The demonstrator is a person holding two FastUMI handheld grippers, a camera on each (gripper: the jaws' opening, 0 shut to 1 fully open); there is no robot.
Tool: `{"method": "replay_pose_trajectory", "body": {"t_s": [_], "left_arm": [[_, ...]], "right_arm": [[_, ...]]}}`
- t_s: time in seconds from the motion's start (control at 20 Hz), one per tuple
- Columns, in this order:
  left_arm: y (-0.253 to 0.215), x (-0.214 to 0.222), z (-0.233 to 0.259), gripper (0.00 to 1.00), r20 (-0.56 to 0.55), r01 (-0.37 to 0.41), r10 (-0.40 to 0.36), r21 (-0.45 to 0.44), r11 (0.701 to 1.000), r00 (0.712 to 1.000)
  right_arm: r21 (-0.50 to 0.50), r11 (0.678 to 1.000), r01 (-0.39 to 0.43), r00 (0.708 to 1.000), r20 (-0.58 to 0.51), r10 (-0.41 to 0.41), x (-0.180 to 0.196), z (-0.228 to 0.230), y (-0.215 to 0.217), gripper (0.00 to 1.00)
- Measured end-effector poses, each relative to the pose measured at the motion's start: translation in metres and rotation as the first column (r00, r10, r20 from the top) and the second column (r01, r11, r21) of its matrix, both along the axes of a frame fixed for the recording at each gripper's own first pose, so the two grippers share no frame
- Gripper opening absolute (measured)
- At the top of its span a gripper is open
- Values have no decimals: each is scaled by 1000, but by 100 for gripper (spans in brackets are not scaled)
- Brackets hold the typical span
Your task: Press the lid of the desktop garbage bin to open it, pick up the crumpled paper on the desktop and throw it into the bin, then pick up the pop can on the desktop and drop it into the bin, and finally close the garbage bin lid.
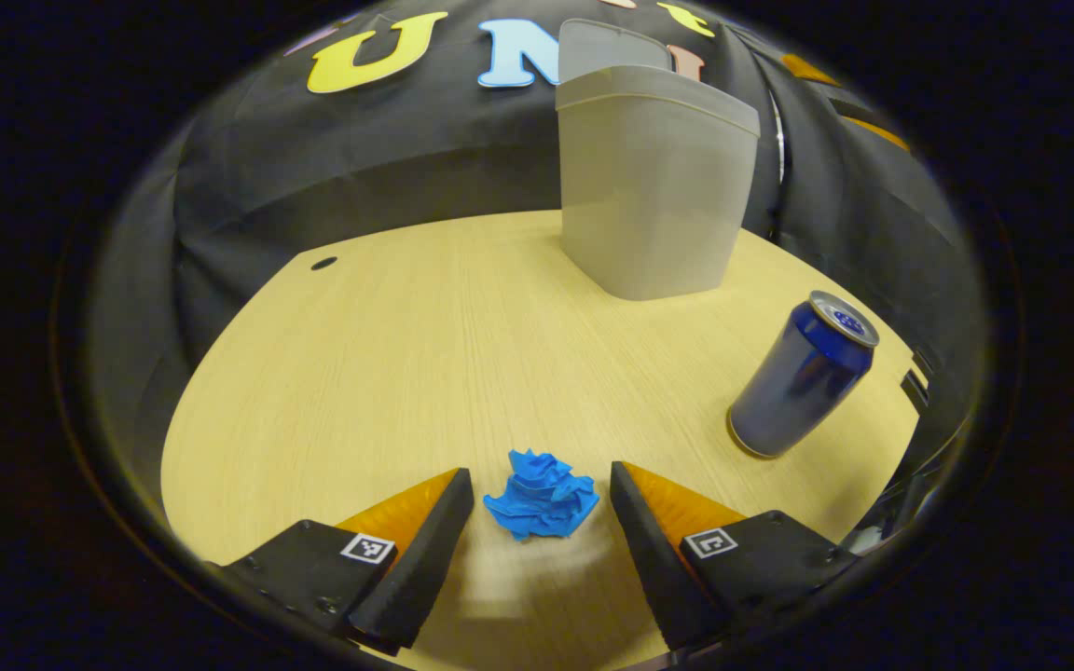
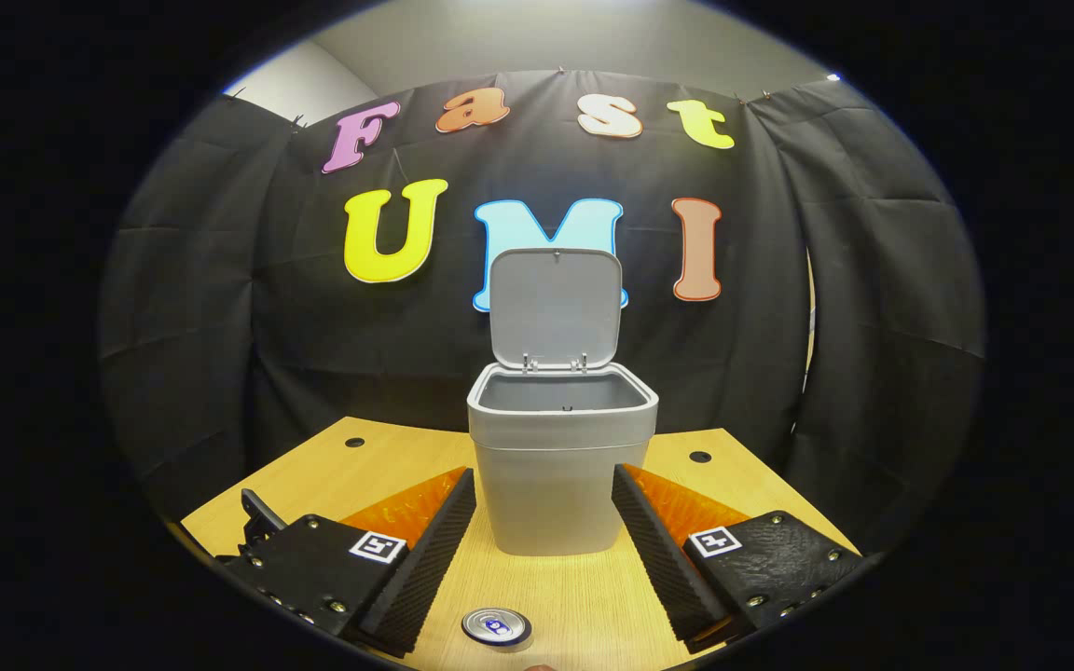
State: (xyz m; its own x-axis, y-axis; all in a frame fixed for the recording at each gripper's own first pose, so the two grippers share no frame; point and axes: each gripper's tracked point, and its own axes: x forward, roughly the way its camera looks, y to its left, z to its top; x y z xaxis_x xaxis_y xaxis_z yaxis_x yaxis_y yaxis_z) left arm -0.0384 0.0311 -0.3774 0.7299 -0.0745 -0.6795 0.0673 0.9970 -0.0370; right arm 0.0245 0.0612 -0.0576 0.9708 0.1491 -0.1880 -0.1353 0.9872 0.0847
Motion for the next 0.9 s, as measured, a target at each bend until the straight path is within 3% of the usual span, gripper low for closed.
{"method": "replay_pose_trajectory", "body": {"t_s": [0.15, 0.2, 0.35, 0.7, 0.85, 0.9], "left_arm": [[0, 3, -1, 94, -3, -11, 11, 1, 1000, 1000], [-1, 4, -1, 82, -4, -14, 14, 0, 1000, 1000], [0, 5, -2, 63, -8, -19, 19, -3, 1000, 1000], [-14, 9, 0, 28, 1, 5, -5, -43, 999, 1000], [-10, 10, 3, 28, 13, -14, 14, -9, 1000, 1000], [-9, 9, 6, 18, 23, -13, 13, -9, 1000, 1000]], "right_arm": [[5, 1000, 0, 1000, 2, 0, 3, 0, -2, 95], [6, 1000, -1, 1000, 3, 1, 4, 0, -3, 95], [12, 1000, -6, 1000, 0, 6, 5, -1, -5, 95], [8, 1000, -21, 1000, -15, 21, 7, -8, -7, 95], [16, 1000, -22, 1000, -8, 22, 6, -5, -9, 95], [17, 1000, -20, 1000, -3, 20, 6, -5, -10, 95]]}}
